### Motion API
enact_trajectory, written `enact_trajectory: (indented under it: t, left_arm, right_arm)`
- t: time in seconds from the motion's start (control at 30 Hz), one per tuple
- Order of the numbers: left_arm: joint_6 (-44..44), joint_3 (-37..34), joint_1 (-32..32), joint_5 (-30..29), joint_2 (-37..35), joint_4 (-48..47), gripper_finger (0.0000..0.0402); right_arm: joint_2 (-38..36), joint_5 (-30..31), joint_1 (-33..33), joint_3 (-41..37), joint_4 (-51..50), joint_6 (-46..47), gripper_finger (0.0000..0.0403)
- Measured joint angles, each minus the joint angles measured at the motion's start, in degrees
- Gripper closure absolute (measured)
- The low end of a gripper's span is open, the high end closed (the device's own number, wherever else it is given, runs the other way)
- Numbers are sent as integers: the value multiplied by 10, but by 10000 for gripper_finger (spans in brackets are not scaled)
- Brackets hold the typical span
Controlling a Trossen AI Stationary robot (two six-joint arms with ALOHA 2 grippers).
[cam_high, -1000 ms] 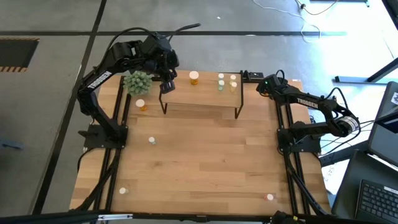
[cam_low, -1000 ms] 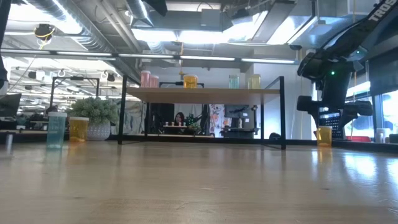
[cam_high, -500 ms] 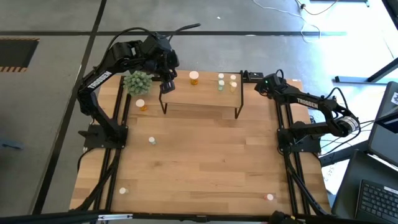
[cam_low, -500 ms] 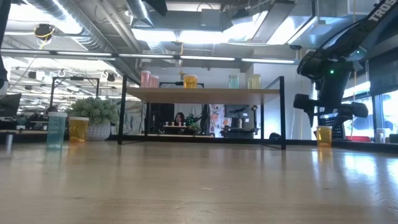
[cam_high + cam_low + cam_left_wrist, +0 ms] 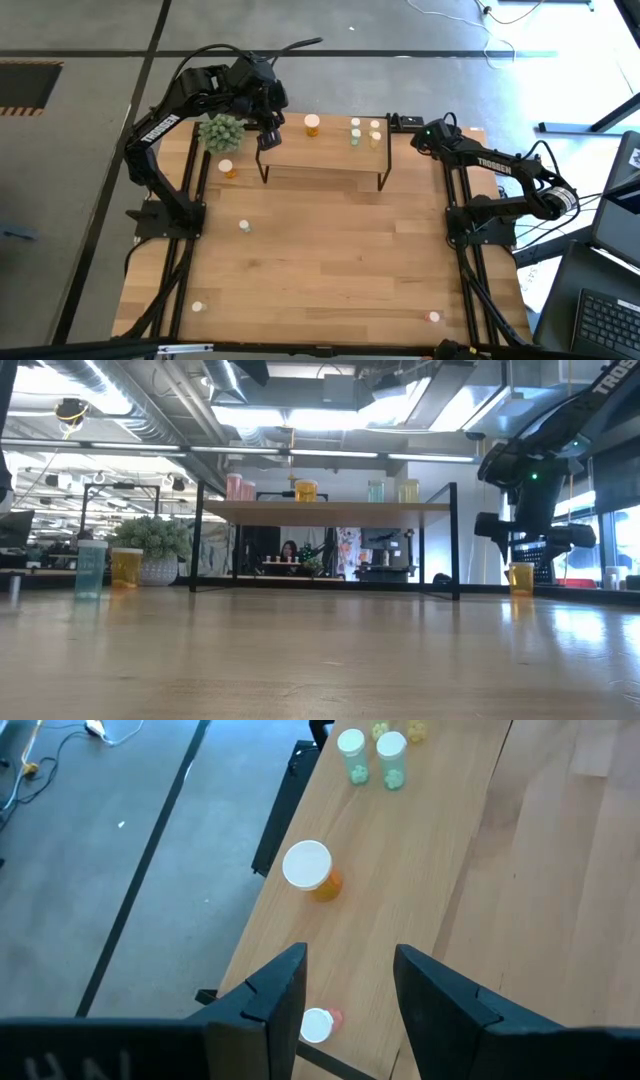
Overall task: Pick and place medicine bottles onto shelf by color
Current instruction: Put the right orange medicine bottle on the shelf, aligned with the other orange medicine bottle
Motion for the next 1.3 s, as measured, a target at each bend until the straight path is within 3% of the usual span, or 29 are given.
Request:
enact_trajectory:
  t: [0.5,1.03,1.3]
  left_arm:
    - [0,0,0,0,0,0,255]
    - [0,0,0,0,0,0,255]
    - [0,0,0,0,0,0,255]
  right_arm:
    - [21,30,0,0,-4,-4,62]
    - [31,34,0,0,25,85,60]
    - [38,37,0,0,19,75,78]
